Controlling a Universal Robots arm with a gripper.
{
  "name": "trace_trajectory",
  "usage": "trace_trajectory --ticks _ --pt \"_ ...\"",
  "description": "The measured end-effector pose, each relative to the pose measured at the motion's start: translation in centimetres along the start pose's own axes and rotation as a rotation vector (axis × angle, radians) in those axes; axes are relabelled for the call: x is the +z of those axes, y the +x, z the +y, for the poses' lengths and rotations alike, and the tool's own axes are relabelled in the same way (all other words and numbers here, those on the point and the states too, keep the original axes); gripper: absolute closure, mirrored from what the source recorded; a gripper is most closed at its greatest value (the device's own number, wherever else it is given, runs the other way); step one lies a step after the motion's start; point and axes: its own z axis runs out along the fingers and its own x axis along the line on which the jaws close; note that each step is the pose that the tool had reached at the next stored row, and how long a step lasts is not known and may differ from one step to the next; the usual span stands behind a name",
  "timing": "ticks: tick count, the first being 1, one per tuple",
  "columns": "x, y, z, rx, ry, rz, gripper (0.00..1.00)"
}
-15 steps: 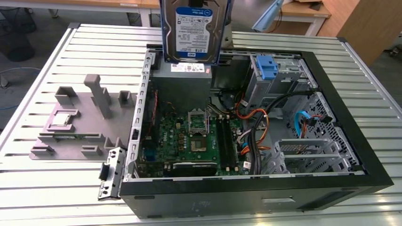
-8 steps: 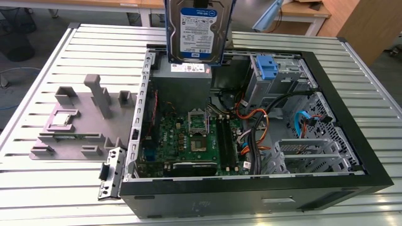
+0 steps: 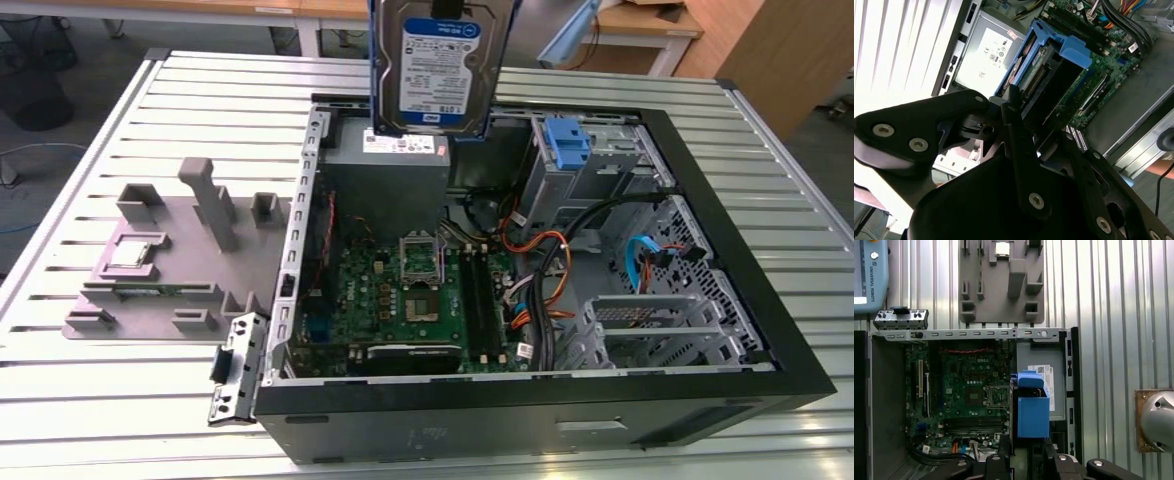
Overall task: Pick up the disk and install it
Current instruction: 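Pick up the disk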
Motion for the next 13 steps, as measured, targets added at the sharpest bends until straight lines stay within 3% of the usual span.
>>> trace_trajectory --ticks 7,13 --pt "0.04 -0.04 -1.26 0.0 0.0001 -0.0002 0.65" --pt "0.16 0.15 -1.6 0.0 0.0001 -0.0001 0.65"
